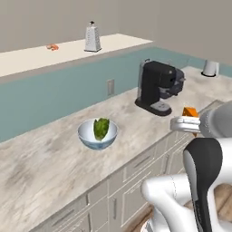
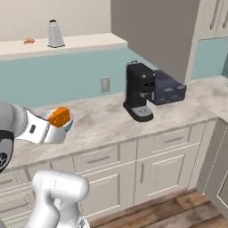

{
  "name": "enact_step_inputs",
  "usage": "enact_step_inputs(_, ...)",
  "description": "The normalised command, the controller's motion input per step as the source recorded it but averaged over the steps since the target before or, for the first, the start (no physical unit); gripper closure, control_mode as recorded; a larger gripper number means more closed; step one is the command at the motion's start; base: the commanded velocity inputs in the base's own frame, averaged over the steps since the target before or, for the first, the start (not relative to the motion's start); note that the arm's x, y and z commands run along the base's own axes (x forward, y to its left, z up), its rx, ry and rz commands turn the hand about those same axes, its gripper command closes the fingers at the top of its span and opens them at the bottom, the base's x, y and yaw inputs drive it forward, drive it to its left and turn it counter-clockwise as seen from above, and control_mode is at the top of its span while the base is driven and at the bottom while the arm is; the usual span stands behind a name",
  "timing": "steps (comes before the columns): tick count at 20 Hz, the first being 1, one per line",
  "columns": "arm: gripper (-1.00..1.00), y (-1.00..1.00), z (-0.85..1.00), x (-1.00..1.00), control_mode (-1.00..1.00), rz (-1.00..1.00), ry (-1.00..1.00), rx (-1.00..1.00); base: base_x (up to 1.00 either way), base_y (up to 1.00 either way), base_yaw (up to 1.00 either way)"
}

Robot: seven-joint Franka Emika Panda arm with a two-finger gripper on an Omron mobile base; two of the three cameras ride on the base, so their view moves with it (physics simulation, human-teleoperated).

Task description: Pick the cheese from the fridge and the cheese grater from the cabinet and place them next to the salad bowl.

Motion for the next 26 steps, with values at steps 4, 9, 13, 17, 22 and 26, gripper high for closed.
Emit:
enact_step_inputs(4, 1.00, 0.00, 0.00, 0.00, 1.00, 0.00, 0.00, 0.00, 0.26, 0.04, 0.45)
enact_step_inputs(9, 1.00, 0.00, 0.00, 0.00, 1.00, 0.00, 0.00, 0.00, 0.40, -0.16, 0.50)
enact_step_inputs(13, 1.00, 0.00, 0.00, 0.00, 1.00, 0.00, 0.00, 0.00, 0.37, -0.21, 0.48)
enact_step_inputs(17, 1.00, 0.00, 0.00, 0.00, 1.00, 0.00, 0.00, 0.00, 0.21, -0.26, 0.42)
enact_step_inputs(22, 1.00, 0.00, 0.00, 0.00, 1.00, 0.00, 0.00, 0.00, 0.02, -0.36, 0.27)
enact_step_inputs(26, 1.00, 0.00, 0.00, 0.00, 1.00, 0.00, 0.00, 0.00, 0.14, -0.46, 0.01)
